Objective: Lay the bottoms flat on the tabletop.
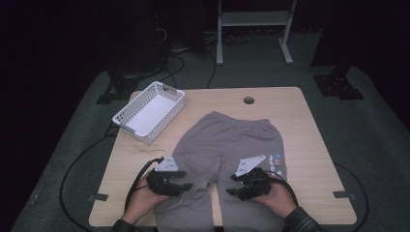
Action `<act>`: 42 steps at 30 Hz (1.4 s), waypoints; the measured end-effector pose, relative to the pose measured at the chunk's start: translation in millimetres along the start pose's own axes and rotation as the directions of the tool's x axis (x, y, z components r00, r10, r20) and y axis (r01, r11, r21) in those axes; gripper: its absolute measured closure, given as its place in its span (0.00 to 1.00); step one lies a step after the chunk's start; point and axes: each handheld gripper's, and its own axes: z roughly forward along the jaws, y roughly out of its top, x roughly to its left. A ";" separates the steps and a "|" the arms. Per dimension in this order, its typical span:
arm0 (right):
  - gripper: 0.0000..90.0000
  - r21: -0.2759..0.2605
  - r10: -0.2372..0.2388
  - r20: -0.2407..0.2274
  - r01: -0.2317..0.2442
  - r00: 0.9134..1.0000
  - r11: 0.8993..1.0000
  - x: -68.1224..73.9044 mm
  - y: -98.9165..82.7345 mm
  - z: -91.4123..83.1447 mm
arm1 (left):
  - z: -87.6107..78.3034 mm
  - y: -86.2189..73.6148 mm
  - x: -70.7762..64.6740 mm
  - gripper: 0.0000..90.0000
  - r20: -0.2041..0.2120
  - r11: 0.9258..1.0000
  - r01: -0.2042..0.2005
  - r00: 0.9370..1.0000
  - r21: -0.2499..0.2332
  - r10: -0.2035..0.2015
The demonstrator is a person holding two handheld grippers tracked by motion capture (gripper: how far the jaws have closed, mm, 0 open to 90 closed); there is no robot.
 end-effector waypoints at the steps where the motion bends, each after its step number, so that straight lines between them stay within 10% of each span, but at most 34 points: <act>1: 0.51 0.000 0.000 0.000 0.000 1.000 1.000 0.0 0.0 0.0 | 0.4 0.0 0.9 0.51 -0.004 1.000 -0.001 1.000 0.002 0.001; 15: 0.63 -0.003 -0.033 -0.102 0.033 0.994 0.999 29.2 32.6 43.0 | 10.1 0.9 12.6 0.47 -0.061 0.999 0.016 0.998 -0.029 -0.018; 20: 0.97 -0.005 0.006 -0.104 -0.006 0.995 1.000 22.9 41.6 55.7 | 12.2 4.1 20.2 0.47 -0.094 0.999 0.014 0.995 -0.048 -0.018; 31: 1.00 0.021 -0.016 -0.171 0.020 0.985 1.000 32.8 37.3 50.9 | 12.8 5.1 24.2 0.47 -0.116 0.999 0.014 0.993 -0.047 -0.019; 39: 1.00 0.065 -0.045 -0.329 0.070 0.943 0.995 57.2 19.2 42.6 | 13.7 5.2 24.8 0.46 -0.119 0.999 0.014 0.993 -0.041 -0.019; 42: 0.99 0.062 -0.061 -0.407 0.095 0.911 0.994 69.1 8.8 34.9 | 15.1 5.5 23.1 0.46 -0.117 1.000 0.006 0.993 -0.028 -0.009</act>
